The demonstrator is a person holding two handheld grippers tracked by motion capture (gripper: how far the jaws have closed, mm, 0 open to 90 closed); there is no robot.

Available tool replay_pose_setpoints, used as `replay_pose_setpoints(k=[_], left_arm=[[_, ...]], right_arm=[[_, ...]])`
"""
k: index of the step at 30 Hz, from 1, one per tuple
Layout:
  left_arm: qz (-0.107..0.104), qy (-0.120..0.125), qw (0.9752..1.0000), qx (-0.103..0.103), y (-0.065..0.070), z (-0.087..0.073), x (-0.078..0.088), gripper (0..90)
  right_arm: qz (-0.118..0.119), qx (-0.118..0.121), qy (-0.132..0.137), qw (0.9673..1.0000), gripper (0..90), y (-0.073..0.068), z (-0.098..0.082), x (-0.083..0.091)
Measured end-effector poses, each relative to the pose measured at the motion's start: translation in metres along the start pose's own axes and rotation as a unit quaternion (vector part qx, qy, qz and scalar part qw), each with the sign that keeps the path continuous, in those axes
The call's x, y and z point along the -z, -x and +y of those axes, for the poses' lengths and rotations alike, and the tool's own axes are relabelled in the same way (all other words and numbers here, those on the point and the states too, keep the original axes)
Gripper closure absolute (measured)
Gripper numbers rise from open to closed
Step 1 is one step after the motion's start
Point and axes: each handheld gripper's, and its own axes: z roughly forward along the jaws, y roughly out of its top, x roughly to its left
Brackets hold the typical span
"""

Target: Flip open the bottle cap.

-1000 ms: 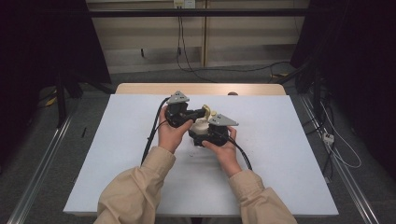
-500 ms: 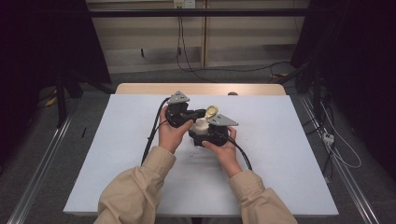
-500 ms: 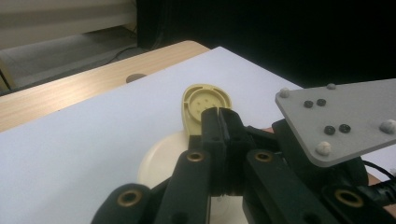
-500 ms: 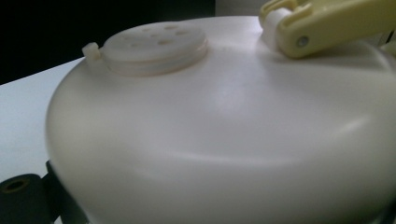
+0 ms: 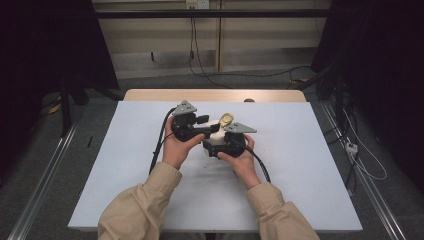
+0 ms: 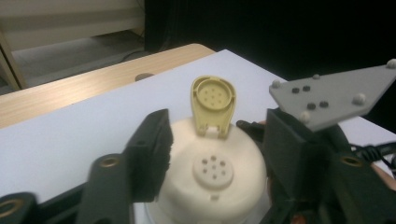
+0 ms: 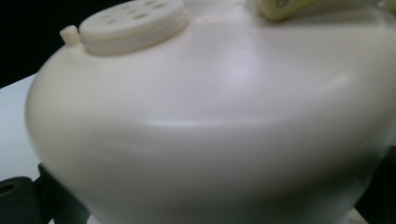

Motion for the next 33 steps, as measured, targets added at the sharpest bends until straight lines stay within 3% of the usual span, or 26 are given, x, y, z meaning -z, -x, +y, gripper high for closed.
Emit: replay_pose_setpoints(k=[3,9,12,15,18,23,28,33], left_arm=[[0.006,-0.002,1.0000,-0.002,-0.002,-0.006,0.008,27.9],[0.015,0.006,0.9999,-0.006,-0.005,-0.020,0.032,19.1],[0.022,0.007,0.9997,-0.001,-0.008,-0.027,0.046,15.5],[0.026,0.007,0.9996,-0.002,-0.011,-0.035,0.058,14.5],[0.027,0.001,0.9996,-0.004,-0.013,-0.046,0.067,13.1],[0.034,-0.006,0.9994,0.001,-0.020,-0.068,0.080,10.8],[0.031,0.002,0.9995,0.004,-0.025,-0.086,0.094,9.5],[0.036,0.000,0.9993,0.010,-0.027,-0.095,0.104,9.2]], right_arm=[[0.002,0.002,-0.014,0.9999,1.5,-0.001,0.001,0.003],[-0.002,0.002,-0.031,0.9995,0.5,-0.002,-0.001,0.005],[-0.004,0.032,-0.060,0.9977,2.8,-0.002,-0.006,0.007],[-0.002,0.014,-0.048,0.9987,1.3,0.000,-0.008,0.016],[-0.007,0.024,-0.038,0.9990,4.9,-0.002,-0.005,0.029],[-0.011,0.029,-0.020,0.9993,3.2,0.001,-0.008,0.051],[-0.017,0.034,-0.014,0.9992,3.4,0.005,-0.013,0.072],[-0.016,0.035,-0.013,0.9992,3.4,0.009,-0.020,0.090]])
